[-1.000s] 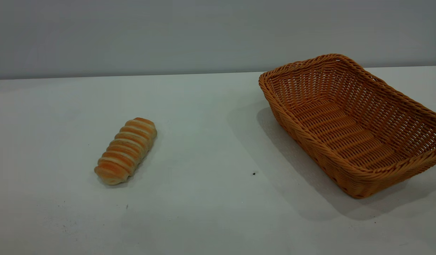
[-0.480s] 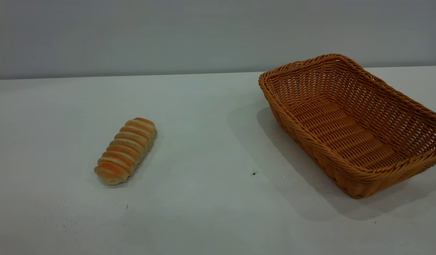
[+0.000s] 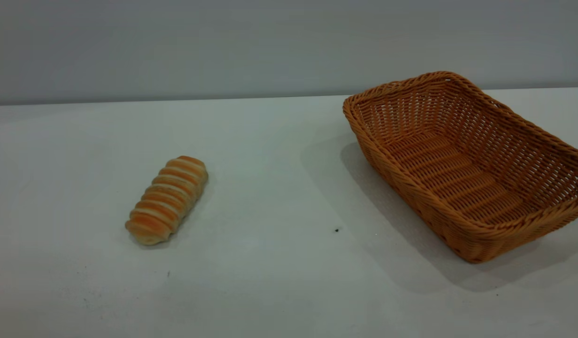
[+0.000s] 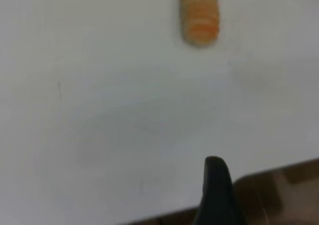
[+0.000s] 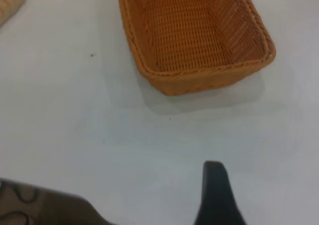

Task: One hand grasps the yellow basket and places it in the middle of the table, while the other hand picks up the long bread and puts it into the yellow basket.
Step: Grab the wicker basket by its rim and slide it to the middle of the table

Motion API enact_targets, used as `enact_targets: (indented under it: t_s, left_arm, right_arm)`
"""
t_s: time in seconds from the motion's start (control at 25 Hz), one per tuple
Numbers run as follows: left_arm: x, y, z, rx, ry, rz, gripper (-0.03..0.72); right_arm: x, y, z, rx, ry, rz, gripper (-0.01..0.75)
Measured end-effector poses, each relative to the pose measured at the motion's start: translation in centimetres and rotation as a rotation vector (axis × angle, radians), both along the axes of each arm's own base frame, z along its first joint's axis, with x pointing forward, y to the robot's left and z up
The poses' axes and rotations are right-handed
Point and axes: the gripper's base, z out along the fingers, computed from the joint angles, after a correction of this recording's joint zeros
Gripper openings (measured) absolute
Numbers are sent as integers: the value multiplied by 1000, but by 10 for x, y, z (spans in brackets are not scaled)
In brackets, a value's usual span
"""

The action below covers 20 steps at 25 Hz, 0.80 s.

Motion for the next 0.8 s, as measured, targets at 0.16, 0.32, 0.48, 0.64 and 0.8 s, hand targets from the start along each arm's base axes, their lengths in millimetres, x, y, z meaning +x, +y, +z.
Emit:
enact_targets:
  t_s: [0.16, 0.32, 0.48, 0.64, 0.8]
  left_arm:
    - [28, 1, 4, -4, 116, 66, 559]
    - [65, -4, 14, -45, 77, 77, 559]
    - [92, -9, 13, -88, 78, 81, 559]
    - [111, -10, 9, -88, 99, 90, 559]
    - [118, -11, 5, -88, 131, 93, 559]
  right_arm:
    - [14, 2, 7, 67, 51, -70, 524]
    - [50, 13, 16, 166, 98, -131, 520]
    - [89, 25, 13, 223, 186, -173, 520]
    - [128, 37, 1, 254, 282, -208, 520]
    - [164, 48, -9, 303, 359, -253, 519]
